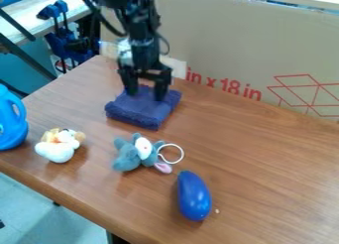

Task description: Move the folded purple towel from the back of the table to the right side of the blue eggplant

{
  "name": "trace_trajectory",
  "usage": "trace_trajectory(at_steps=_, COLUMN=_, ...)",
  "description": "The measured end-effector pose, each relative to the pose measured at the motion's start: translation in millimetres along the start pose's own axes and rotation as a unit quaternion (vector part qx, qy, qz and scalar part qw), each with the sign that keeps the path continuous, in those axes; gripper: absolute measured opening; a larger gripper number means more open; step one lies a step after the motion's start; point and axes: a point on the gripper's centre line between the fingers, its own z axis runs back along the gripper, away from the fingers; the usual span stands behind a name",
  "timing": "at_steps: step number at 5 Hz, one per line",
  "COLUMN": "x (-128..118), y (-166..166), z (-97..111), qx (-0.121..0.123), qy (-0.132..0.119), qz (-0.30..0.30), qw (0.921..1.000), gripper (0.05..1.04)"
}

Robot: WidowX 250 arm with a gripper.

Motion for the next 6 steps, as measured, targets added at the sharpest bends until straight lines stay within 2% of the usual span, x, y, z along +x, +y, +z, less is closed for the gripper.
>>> trace_trajectory(at_steps=1, x=4.5, y=-3.2, z=-9.5, qx=0.002, qy=0.018, qz=-0.016, qw=0.9997, gripper=1.001)
trace_trajectory(at_steps=2, x=1.6, y=-7.5, z=-16.5, qx=0.008, qy=0.026, qz=-0.025, qw=0.9993, gripper=1.001)
trace_trajectory(at_steps=3, x=-3.3, y=-30.9, z=-24.0, qx=-0.001, qy=0.030, qz=-0.040, qw=0.9988, gripper=1.001)
trace_trajectory(at_steps=4, x=-10.6, y=-57.8, z=-29.4, qx=-0.039, qy=0.034, qz=-0.053, qw=0.9972, gripper=1.001)
trace_trajectory(at_steps=5, x=-14.1, y=-100.9, z=-29.7, qx=-0.087, qy=0.035, qz=-0.087, qw=0.9918, gripper=1.001)
trace_trajectory(at_steps=6, x=-23.9, y=-144.9, z=-35.2, qx=-0.108, qy=0.047, qz=-0.127, qw=0.9849, gripper=1.001)
